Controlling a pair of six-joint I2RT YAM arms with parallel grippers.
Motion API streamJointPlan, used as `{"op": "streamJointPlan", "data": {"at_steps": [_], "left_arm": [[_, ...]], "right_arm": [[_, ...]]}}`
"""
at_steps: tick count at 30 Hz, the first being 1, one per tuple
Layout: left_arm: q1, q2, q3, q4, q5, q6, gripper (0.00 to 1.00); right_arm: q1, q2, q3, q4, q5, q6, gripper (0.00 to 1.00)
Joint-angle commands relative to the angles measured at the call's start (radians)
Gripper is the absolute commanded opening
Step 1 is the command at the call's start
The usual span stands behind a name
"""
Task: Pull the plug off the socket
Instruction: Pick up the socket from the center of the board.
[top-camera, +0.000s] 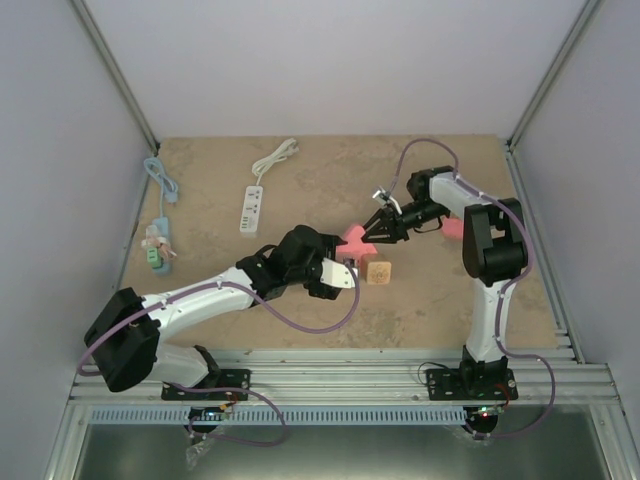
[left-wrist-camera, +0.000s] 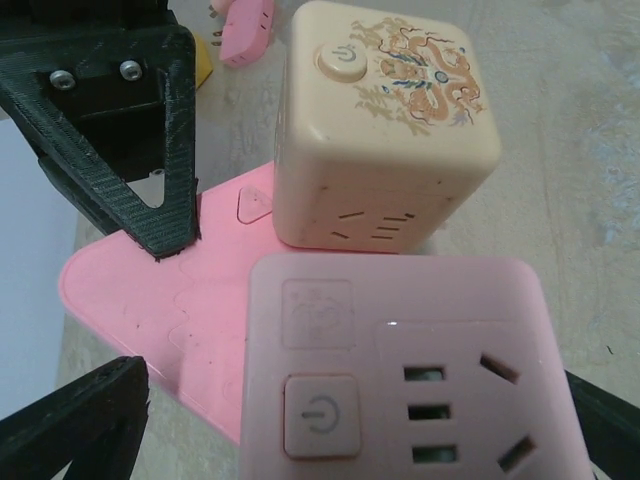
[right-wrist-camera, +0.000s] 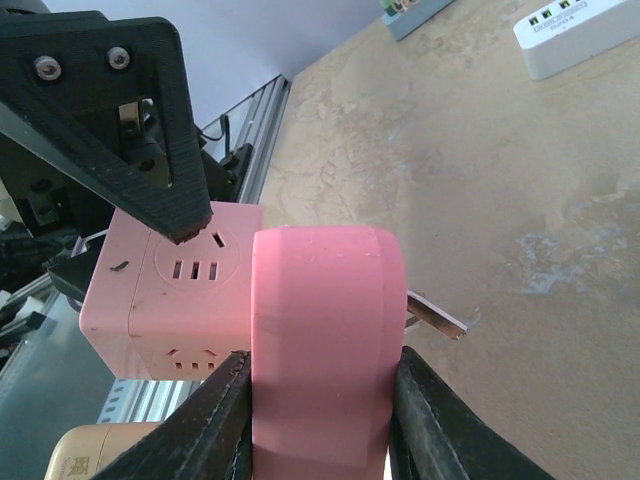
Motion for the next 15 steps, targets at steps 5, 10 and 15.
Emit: {"op": "streamJointPlan", "data": {"at_steps": [5,10,15], "left_arm": [[-0.001,-0.014,0.011,0.040,0.003,-0.016,1.00],[-0.001,-0.020,0.059,-0.142,0.123,0.026,1.00],[0.000,-0.027,0.080,-0.233,0.190,0.036,1.00]], "right_arm": [[-0.008,-0.056,0.030,-0.036,-0.038,-0.047,0.01],[-0.061,-0.079,0.037,-0.027,-0.052,-0.029,0.01],[-0.108,-0.109,0.009,0.016,-0.056,0.001,0.01]]}}
